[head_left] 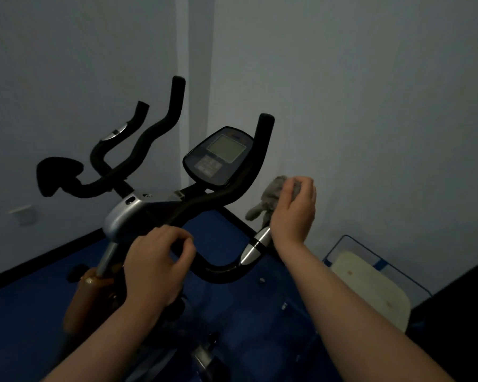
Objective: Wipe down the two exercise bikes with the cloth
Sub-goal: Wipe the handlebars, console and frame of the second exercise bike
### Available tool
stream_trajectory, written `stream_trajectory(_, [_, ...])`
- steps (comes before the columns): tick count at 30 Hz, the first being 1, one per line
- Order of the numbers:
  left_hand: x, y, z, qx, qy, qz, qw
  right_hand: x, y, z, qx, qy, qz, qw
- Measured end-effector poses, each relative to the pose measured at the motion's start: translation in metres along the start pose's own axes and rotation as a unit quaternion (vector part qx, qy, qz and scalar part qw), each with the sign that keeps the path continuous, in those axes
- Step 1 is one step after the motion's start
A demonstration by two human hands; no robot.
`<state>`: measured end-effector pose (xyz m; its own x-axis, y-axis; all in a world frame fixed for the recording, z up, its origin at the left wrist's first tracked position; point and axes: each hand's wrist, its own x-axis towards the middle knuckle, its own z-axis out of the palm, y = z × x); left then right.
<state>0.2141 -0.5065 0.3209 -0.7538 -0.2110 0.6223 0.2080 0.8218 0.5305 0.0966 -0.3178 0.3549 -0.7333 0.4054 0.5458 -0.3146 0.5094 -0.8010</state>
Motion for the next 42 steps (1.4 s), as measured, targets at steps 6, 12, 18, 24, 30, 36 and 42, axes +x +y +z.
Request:
stream_trajectory(6, [-0.001,-0.002,0.003,-0.003,0.020,-0.018,1.000,0.051,0.000,-0.023,-0.033,-0.222,0.058,0.973])
stream_trajectory(12, [-0.002,-0.001,0.004,0.026,0.017,-0.045,0.998,0.027,0.011,-0.040,-0.180,-0.257,-0.437,0.843])
stream_trajectory(18, [-0.003,0.003,0.002,0.049,0.039,-0.046,0.997,-0.040,0.010,-0.046,-0.077,-0.315,-0.386,0.864])
stream_trajectory(24, [-0.020,-0.015,-0.004,0.110,0.100,-0.211,0.966,-0.017,-0.007,-0.055,-0.093,-0.598,-0.292,0.740])
stream_trajectory(30, [-0.021,-0.018,-0.002,0.100,0.128,-0.271,0.949,-0.044,-0.025,-0.026,-0.283,-0.566,-0.535,0.560])
stream_trajectory(36, [-0.024,-0.024,0.000,0.116,0.136,-0.293,0.939,-0.060,-0.022,-0.016,-0.268,-0.542,-0.513,0.609])
stream_trajectory(42, [-0.021,-0.027,0.002,0.087,0.136,-0.276,0.948,-0.074,-0.024,0.003,-0.233,-0.502,-0.446,0.704])
